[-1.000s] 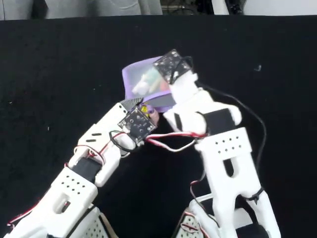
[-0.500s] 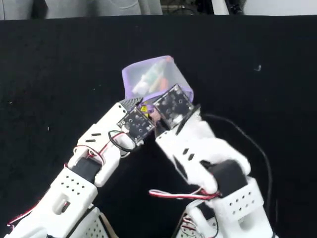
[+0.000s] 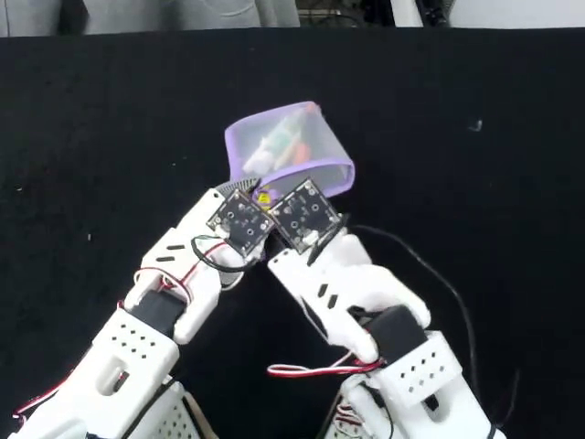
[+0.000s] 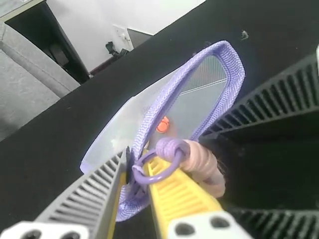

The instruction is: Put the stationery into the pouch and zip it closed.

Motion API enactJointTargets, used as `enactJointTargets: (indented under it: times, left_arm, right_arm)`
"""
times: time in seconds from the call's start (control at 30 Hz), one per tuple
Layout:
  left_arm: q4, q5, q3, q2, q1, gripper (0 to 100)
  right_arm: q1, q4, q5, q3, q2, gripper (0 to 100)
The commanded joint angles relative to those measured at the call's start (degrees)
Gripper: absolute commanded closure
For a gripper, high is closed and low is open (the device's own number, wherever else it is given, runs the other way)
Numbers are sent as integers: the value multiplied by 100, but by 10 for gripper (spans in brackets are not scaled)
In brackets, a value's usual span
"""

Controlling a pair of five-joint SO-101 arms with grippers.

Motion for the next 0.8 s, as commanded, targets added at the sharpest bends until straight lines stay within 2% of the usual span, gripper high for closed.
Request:
enactJointTargets:
  times: [0.0,0.1,0.17,0.3,0.53,0.77]
  left_arm:
    - [44,88,-347,-185,-4,972]
    - [44,88,-347,-185,-4,972]
    - [44,97,-347,-185,4,972]
    - [44,97,-347,-185,4,972]
    - [44,105,-347,-185,4,972]
    - [44,105,-347,-193,4,972]
  right_arm:
    - [202,-316,-53,-22,-110,868]
    - [360,-325,-53,-66,-101,948]
    - [378,-325,-44,-119,-57,960]
    - [378,-325,-44,-101,-57,921]
    - [343,-563,-70,207,-92,759]
    - [343,-1081,-53,532,-66,801]
